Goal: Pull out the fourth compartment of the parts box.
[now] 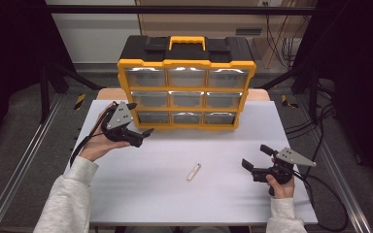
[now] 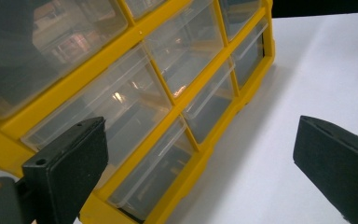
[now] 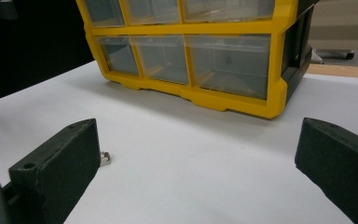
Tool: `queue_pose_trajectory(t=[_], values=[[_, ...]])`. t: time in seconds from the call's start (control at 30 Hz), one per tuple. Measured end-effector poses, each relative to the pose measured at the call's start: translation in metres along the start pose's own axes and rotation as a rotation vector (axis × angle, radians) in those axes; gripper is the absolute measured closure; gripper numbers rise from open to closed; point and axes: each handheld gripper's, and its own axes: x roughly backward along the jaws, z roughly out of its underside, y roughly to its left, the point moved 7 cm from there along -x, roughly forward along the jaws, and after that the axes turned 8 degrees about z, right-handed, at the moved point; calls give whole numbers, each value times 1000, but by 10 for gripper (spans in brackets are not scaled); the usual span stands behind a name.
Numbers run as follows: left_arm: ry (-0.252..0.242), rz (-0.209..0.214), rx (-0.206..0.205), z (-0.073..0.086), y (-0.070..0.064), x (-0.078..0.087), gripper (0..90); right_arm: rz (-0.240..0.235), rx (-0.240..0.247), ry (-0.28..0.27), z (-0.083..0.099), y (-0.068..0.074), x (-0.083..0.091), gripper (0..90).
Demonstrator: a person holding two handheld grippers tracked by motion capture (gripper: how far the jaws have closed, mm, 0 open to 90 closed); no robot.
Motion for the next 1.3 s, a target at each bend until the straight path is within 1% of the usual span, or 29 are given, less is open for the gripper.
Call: queue_pose_trajectory(t=[0.13,0.23,0.27,0.3,0.37,0.4,0.5,0.6,0.77,0.87,0.93,0.97,1.0,1.03,1.07,1.13,1.17,1.27,1.3], values=[[26,-15,-31,-2,5,-4,21,0,3,-2,0,0,0,4],[31,-20,-47,-4,7,-6,21,0,4,0,0,0,0,3],[46,-23,-63,-4,8,-8,20,0,2,1,0,0,0,4],[46,-23,-63,-4,8,-8,19,0,2,1,0,0,0,4],[58,-28,-76,-4,9,-10,18,-1,3,2,0,0,0,4],[72,-32,-92,-4,11,-11,14,0,4,1,0,0,0,4],[75,-37,-98,-5,12,-13,13,0,5,1,0,0,0,4],[86,-45,-119,-5,14,-15,11,0,3,2,0,0,0,3],[96,-52,-138,-6,18,-18,8,-2,7,2,1,0,-1,4],[114,-60,-160,-7,21,-21,5,0,8,3,1,0,-1,4],[133,-68,-190,-8,23,-24,5,0,7,5,1,0,-1,3],[133,-68,-190,-8,23,-24,4,0,8,6,1,0,-1,4],[130,-74,-206,-10,24,-26,2,0,8,6,1,0,-1,4],[130,-74,-206,-10,24,-26,2,0,8,6,1,0,-1,3],[132,-79,-220,-11,25,-27,1,-1,8,5,1,0,-1,3],[134,-83,-223,-11,26,-28,0,-2,9,5,1,0,-1,4],[144,-88,-237,-11,27,-29,0,-1,10,5,1,0,-1,3],[147,-92,-245,-11,28,-30,0,-1,8,6,1,0,-1,3],[154,-98,-256,-10,30,-32,0,-1,9,5,1,0,-1,4]])
